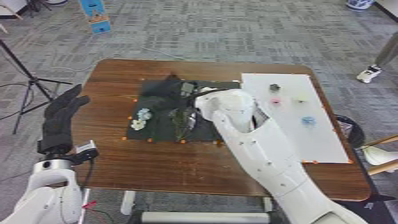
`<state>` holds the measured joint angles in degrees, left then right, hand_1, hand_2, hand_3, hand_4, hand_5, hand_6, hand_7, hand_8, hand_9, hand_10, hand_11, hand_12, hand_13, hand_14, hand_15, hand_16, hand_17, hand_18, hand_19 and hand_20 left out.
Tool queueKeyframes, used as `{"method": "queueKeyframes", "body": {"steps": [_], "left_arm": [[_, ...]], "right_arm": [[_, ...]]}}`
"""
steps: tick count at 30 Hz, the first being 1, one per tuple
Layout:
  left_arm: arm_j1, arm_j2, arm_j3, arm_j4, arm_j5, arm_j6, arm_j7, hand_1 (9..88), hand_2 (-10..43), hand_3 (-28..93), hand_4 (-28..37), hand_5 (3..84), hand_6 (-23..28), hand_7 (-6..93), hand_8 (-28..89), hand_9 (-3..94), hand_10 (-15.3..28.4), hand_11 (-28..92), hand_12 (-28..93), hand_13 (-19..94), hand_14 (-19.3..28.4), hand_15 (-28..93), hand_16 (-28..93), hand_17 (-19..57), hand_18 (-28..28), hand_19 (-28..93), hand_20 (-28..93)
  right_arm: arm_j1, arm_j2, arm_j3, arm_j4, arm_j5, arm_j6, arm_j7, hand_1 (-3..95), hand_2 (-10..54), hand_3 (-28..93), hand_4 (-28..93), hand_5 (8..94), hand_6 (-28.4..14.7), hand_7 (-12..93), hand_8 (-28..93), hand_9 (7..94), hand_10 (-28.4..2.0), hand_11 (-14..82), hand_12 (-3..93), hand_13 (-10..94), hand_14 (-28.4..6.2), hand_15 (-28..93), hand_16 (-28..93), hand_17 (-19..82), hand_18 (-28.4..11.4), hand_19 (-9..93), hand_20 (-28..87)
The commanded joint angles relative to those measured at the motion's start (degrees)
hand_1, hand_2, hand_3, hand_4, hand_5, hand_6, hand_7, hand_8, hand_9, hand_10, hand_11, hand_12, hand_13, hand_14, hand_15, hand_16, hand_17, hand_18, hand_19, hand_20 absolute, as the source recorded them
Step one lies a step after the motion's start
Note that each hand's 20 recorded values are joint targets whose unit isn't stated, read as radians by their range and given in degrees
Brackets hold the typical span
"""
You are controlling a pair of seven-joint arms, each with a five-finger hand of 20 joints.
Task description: Arrange flowers
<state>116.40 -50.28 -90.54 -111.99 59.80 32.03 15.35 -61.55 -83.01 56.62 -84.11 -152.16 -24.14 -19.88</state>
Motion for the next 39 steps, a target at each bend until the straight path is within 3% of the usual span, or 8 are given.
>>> {"method": "queueKeyframes", "body": {"steps": [1, 5, 10, 15, 18, 22, 26, 39], "left_arm": [[-4.8, 2.52, 2.55, 3.23, -1.09, -0.59, 1.04, 28.6, 14.5, 74, -28.2, 37.2, -0.3, 17.0, -11, 45.9, 12.2, 19, 11, 32, 10.4, 9, -1, 10.1, 4.0, 3, 16], [-8.3, 2.77, 6.08, 5.31, -3.10, -1.25, 1.56, 30.7, 15.6, 74, -28.2, 39.2, 1.0, 17.2, -12, 46.7, 12.2, 20, 10, 34, 9.7, 9, -2, 11.5, 3.2, 3, 16], [-12.9, 1.13, 11.27, 7.80, -3.66, -2.19, 2.11, 31.3, 16.2, 73, -28.2, 40.3, 1.9, 17.0, -11, 47.5, 12.5, 21, 10, 34, 9.4, 10, -3, 12.0, 2.9, 3, 15], [-12.9, -0.07, 14.09, 7.51, -6.27, -1.40, 3.11, 30.5, 16.2, 74, -28.3, 40.9, 1.9, 17.2, -11, 47.5, 12.6, 21, 10, 34, 9.3, 10, -3, 12.0, 2.8, 3, 15], [-14.4, -1.58, 16.27, 8.40, -5.79, -1.99, 2.96, 30.2, 16.2, 74, -28.3, 41.0, 1.9, 17.3, -11, 47.4, 12.6, 21, 10, 34, 9.4, 10, -3, 11.9, 2.8, 3, 15], [-15.8, -3.04, 18.86, 9.39, -6.72, -2.44, 3.58, 29.9, 16.0, 74, -28.3, 41.2, 1.8, 17.5, -11, 47.4, 12.6, 21, 10, 34, 9.6, 10, -3, 11.4, 2.8, 3, 14], [-16.8, -4.16, 21.28, 9.98, -9.85, -2.11, 3.82, 29.8, 16.0, 74, -28.3, 41.2, 1.8, 17.7, -11, 47.4, 12.6, 21, 10, 34, 9.7, 10, -3, 11.4, 2.8, 3, 14], [-18.7, -6.20, 24.66, 10.52, -12.82, -1.94, 3.54, 29.3, 16.3, 74, -28.3, 41.8, 1.8, 18.1, -11, 47.3, 12.7, 21, 10, 34, 10.5, 10, -3, 11.9, 4.7, 3, 15]], "right_arm": [[-2.4, 10.7, 4.0, -11.2, 23.7, 2.1, 5.3, 13.4, 19.1, 65, -18, 28.1, -1.3, 19, -11, 38.3, -9.4, 4.0, 11.8, 22, -19.1, 38, 33, -2, -17.2, 48, 46], [-6.6, 13.9, 7.6, -16.8, 29.7, 2.6, 8.3, 13.7, 18.9, 65, -18, 29.4, -1.5, 18, -10, 38.6, -9.6, 4.0, 11.9, 23, -19.2, 38, 33, -2, -17.3, 48, 46], [-10.6, 17.5, 12.7, -21.2, 31.5, 4.2, 8.4, 14.6, 18.5, 64, -17, 30.8, -1.8, 17, -10, 39.3, -10.0, 4.2, 12.1, 23, -19.5, 37, 33, -2, -17.3, 48, 46], [-14.3, 21.5, 15.4, -25.8, 31.7, 4.3, 8.7, 15.1, 17.8, 63, -17, 31.5, -1.7, 16, -10, 39.6, -10.2, 4.2, 12.1, 23, -19.7, 37, 33, -2, -17.3, 47, 45], [-14.1, 22.6, 16.8, -26.2, 31.4, 1.3, 8.7, 15.2, 17.5, 63, -17, 31.7, -1.7, 16, -10, 39.6, -10.3, 4.2, 12.2, 23, -19.9, 36, 33, -2, -17.3, 47, 45], [-15.5, 24.8, 18.6, -27.5, 32.2, 1.9, 9.1, 15.4, 17.4, 63, -17, 31.5, -1.7, 16, -9, 39.3, -10.3, 4.2, 12.2, 23, -19.8, 36, 33, -2, -17.2, 47, 44], [-16.1, 25.9, 19.9, -28.2, 31.0, 0.5, 8.1, 15.5, 17.2, 63, -17, 31.5, -1.7, 16, -9, 39.1, -10.3, 4.1, 12.2, 23, -19.9, 36, 33, -2, -17.3, 46, 44], [-15.2, 26.5, 17.9, -27.6, 30.6, -1.0, 8.1, 15.5, 16.8, 63, -17, 31.0, -1.7, 16, -9, 38.4, -10.0, 3.9, 12.3, 22, -20.0, 35, 34, -3, -17.2, 46, 44]]}}
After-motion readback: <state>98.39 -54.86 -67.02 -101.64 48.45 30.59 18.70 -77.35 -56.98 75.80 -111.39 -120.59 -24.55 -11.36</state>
